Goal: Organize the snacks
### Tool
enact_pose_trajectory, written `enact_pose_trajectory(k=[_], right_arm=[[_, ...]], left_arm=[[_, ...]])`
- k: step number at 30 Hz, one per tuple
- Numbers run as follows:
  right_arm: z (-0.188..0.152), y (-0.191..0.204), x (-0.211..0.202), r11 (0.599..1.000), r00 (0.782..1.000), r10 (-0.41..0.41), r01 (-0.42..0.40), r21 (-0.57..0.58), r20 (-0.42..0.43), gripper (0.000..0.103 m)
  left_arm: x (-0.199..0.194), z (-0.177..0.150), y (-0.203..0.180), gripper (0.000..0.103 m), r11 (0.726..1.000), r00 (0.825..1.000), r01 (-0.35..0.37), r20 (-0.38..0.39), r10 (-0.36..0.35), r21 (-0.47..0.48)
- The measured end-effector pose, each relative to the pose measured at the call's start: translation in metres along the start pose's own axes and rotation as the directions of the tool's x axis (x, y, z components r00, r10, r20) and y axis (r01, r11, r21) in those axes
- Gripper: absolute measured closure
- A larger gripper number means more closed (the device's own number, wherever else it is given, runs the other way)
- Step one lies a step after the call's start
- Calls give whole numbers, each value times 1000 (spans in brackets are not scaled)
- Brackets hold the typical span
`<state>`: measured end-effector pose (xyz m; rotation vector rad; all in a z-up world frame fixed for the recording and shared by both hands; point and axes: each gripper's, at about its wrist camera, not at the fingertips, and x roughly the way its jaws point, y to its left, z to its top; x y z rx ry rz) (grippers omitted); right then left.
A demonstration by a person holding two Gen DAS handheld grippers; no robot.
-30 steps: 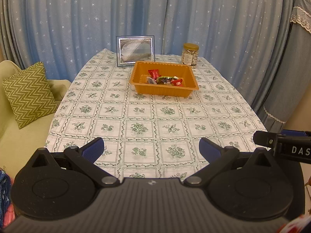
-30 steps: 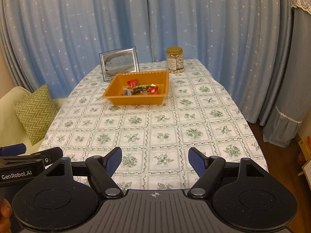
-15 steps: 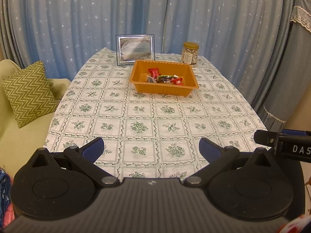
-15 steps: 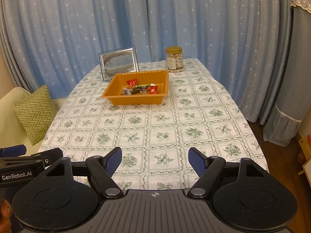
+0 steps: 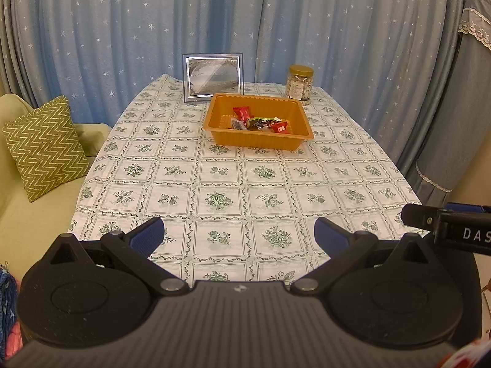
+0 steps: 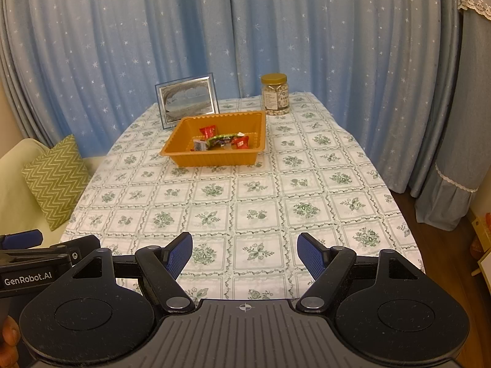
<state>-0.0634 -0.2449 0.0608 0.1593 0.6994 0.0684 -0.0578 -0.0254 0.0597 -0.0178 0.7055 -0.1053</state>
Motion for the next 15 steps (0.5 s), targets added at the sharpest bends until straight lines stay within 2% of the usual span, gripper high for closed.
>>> enact_pose_trajectory(k=[15], right_arm=[[0,-1,2,1000,1000,-3,3,7,-2,28]], left_arm=[[5,1,1,0,1000,1000,11,4,-11,-2]])
